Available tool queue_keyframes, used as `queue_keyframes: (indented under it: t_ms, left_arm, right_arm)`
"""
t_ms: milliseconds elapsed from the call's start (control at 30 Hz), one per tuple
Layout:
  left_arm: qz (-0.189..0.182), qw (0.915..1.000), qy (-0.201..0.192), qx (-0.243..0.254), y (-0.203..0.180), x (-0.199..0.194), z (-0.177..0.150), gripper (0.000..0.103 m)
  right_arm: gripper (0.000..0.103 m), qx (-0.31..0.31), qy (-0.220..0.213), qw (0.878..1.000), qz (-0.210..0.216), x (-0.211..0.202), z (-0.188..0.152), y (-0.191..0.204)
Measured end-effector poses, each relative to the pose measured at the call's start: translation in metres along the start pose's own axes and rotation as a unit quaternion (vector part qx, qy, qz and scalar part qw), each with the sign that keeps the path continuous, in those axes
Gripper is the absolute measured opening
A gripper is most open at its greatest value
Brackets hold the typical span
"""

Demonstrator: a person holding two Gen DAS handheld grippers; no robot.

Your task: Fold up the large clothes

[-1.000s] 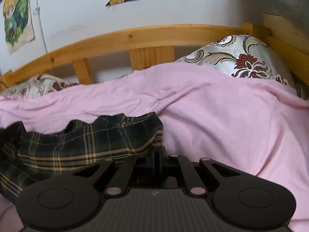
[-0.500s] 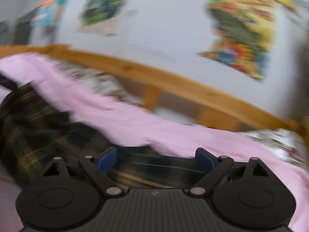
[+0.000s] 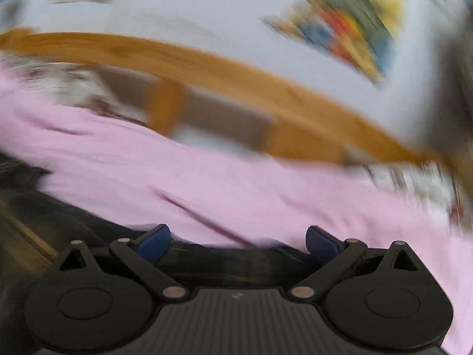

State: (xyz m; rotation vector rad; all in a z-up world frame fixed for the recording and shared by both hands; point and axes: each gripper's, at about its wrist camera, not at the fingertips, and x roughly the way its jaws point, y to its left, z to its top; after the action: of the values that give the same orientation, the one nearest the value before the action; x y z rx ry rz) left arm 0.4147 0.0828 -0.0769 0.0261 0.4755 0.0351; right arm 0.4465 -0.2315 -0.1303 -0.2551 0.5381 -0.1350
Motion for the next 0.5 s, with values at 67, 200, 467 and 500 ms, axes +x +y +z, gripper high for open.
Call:
queue_keyframes:
  t_ms: [67,200,467,500]
  left_arm:
    - [0.007,0.9988,-0.015,0.046,-0.006,-0.002,-0.010,0.092]
    - [0.009,0.9993,-0.011,0.036,-0.006,-0.017,-0.004,0.094]
    - [0.006,0.9997,0.012,-0.019,-0.004,-0.052,-0.007,0.102]
    - [0.008,0.9996,0.021,-0.017,-0.005,-0.050,-0.010,0.102]
  right_arm:
    - [0.101,-0.003,-0.015,1.000,0.009,-0.002,-0.008,-0.006]
    - [0.101,-0.011,-0.035,0.999,-0.001,-0.020,-0.001,-0.009]
    - [0.103,-0.029,-0.069,0.997,0.000,-0.080,-0.025,-0.021]
    - [0.103,-0.040,-0.056,0.998,-0.002,-0.076,-0.030,-0.020]
